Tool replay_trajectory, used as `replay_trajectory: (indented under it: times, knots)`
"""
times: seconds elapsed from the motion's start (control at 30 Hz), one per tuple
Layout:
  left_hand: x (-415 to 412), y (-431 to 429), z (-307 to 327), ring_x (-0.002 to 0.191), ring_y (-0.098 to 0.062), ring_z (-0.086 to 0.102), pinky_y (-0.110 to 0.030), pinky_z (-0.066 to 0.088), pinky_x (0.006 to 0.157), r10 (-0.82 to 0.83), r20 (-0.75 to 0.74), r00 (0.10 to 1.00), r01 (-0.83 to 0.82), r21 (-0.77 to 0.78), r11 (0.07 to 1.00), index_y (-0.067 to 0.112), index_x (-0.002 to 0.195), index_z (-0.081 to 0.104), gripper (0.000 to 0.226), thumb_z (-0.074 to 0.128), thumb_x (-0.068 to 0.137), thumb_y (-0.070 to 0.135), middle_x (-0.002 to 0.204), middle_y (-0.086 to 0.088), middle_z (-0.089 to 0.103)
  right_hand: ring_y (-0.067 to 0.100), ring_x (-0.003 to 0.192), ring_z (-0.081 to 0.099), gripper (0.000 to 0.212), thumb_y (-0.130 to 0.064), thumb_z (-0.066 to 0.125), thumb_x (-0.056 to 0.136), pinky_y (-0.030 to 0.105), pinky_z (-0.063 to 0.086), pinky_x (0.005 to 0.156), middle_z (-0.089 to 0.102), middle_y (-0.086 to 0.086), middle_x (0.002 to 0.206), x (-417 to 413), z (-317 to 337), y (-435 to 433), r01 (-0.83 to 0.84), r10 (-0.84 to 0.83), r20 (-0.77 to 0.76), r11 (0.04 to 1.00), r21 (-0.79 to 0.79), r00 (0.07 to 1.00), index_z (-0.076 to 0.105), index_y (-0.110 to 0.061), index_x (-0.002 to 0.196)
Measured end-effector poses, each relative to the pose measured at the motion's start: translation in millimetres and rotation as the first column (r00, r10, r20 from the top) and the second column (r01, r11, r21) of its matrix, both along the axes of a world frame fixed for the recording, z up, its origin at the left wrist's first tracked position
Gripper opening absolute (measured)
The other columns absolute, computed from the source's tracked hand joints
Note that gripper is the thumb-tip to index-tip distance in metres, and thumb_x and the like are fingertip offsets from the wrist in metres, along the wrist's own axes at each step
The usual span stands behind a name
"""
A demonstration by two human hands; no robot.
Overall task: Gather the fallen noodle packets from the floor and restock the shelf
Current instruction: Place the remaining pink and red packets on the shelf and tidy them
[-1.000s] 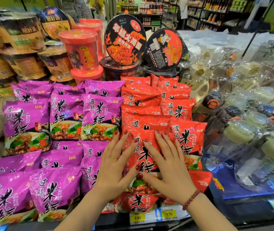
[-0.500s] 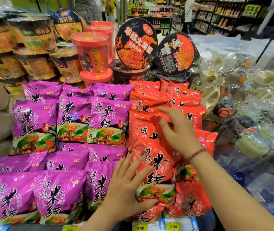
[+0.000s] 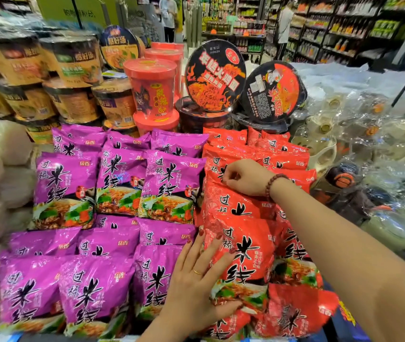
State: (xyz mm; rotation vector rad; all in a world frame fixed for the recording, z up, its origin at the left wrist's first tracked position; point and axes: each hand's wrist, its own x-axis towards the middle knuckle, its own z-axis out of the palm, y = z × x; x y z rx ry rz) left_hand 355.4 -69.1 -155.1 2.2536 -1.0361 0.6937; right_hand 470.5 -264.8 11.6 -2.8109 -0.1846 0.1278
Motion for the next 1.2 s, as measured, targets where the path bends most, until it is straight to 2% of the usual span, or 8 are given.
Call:
replay_trajectory:
  times: [0.2, 0.47, 0.6, 0.73, 0.83, 0.97, 1.1, 1.2]
  knots:
    - [14, -7, 13, 0.147, -0.03, 0.022, -0.046, 0.015, 0.121, 0.013, 0.032, 0.999, -0.013, -0.027, 1.0, 0.038, 0.151, 0.024, 0.091, 0.066, 0.075, 0.067, 0.16, 0.007, 0.022, 0.028, 0.088, 0.06, 0.01, -0.01, 0.049, 0.091, 0.036, 0.049, 0.077, 0.065, 0.006, 0.091, 9, 7, 4, 0.158, -0.183, 0.283, 0.982, 0.106, 0.942, 0.055, -0.016, 0.085]
    - [15, -8, 6, 0.148, -0.029, 0.02, -0.048, 0.016, 0.118, 0.011, -0.017, 1.0, -0.01, 0.049, 0.999, 0.041, 0.15, 0.024, 0.093, 0.065, 0.071, 0.071, 0.16, 0.01, 0.022, 0.028, 0.094, 0.06, 0.011, -0.02, 0.047, 0.094, 0.036, 0.049, 0.077, 0.066, 0.004, 0.1, 12, -13, 8, 0.201, -0.179, 0.271, 0.978, -0.056, 0.946, 0.058, -0.019, 0.092]
    - [13, -6, 7, 0.148, -0.029, 0.02, -0.048, 0.017, 0.118, 0.028, -0.029, 0.999, -0.027, 0.036, 0.999, 0.039, 0.149, 0.026, 0.09, 0.064, 0.073, 0.071, 0.16, 0.008, 0.025, 0.026, 0.11, 0.05, 0.025, -0.027, 0.057, 0.091, 0.037, 0.041, 0.089, 0.059, 0.006, 0.113, 22, 2, -5, 0.241, -0.182, 0.528, 0.97, -0.044, 0.829, 0.063, -0.016, 0.112]
    - [5, -7, 11, 0.148, -0.029, 0.022, -0.05, 0.018, 0.118, 0.03, 0.003, 1.0, -0.03, 0.028, 0.999, 0.037, 0.15, 0.027, 0.096, 0.068, 0.07, 0.068, 0.16, 0.006, 0.026, 0.028, 0.113, 0.052, 0.022, -0.032, 0.053, 0.093, 0.039, 0.038, 0.094, 0.062, 0.004, 0.115, 36, 9, -11, 0.325, -0.213, 0.378, 0.909, -0.262, 0.901, 0.064, -0.021, 0.109]
    - [2, -12, 17, 0.148, -0.028, 0.023, -0.05, 0.018, 0.119, 0.025, 0.047, 0.999, -0.026, 0.024, 0.999, 0.037, 0.152, 0.023, 0.098, 0.067, 0.071, 0.068, 0.159, 0.003, 0.026, 0.034, 0.103, 0.059, 0.016, -0.019, 0.047, 0.094, 0.04, 0.046, 0.083, 0.063, 0.009, 0.111, 43, 15, -5, 0.28, -0.208, 0.336, 0.943, -0.18, 0.918, 0.057, -0.013, 0.105]
    - [7, -19, 20, 0.149, -0.025, 0.02, -0.049, 0.021, 0.117, 0.029, 0.043, 0.999, -0.031, 0.05, 0.998, 0.037, 0.15, 0.03, 0.088, 0.063, 0.075, 0.068, 0.158, 0.003, 0.029, 0.035, 0.097, 0.06, 0.012, -0.014, 0.048, 0.093, 0.041, 0.049, 0.08, 0.061, 0.01, 0.107, 49, 23, -4, 0.301, -0.243, 0.444, 0.952, -0.062, 0.862, 0.055, -0.012, 0.102]
    - [8, -22, 20, 0.148, -0.026, 0.022, -0.052, 0.025, 0.115, 0.063, 0.015, 0.998, -0.064, 0.085, 0.994, 0.037, 0.149, 0.032, 0.087, 0.063, 0.073, 0.069, 0.156, 0.003, 0.035, 0.032, 0.102, 0.059, 0.019, -0.015, 0.047, 0.093, 0.036, 0.045, 0.077, 0.062, 0.008, 0.111, 49, 12, -14, 0.258, -0.226, 0.28, 0.963, -0.082, 0.933, 0.055, -0.02, 0.11]
    - [6, -22, 19, 0.147, -0.027, 0.024, -0.054, 0.026, 0.114, 0.072, 0.021, 0.997, -0.073, 0.094, 0.993, 0.037, 0.149, 0.033, 0.087, 0.063, 0.073, 0.069, 0.156, 0.003, 0.034, 0.03, 0.11, 0.058, 0.031, -0.009, 0.047, 0.092, 0.033, 0.045, 0.085, 0.064, 0.006, 0.118, 49, 8, -23, 0.221, -0.217, 0.239, 0.975, 0.012, 0.946, 0.061, -0.024, 0.116]
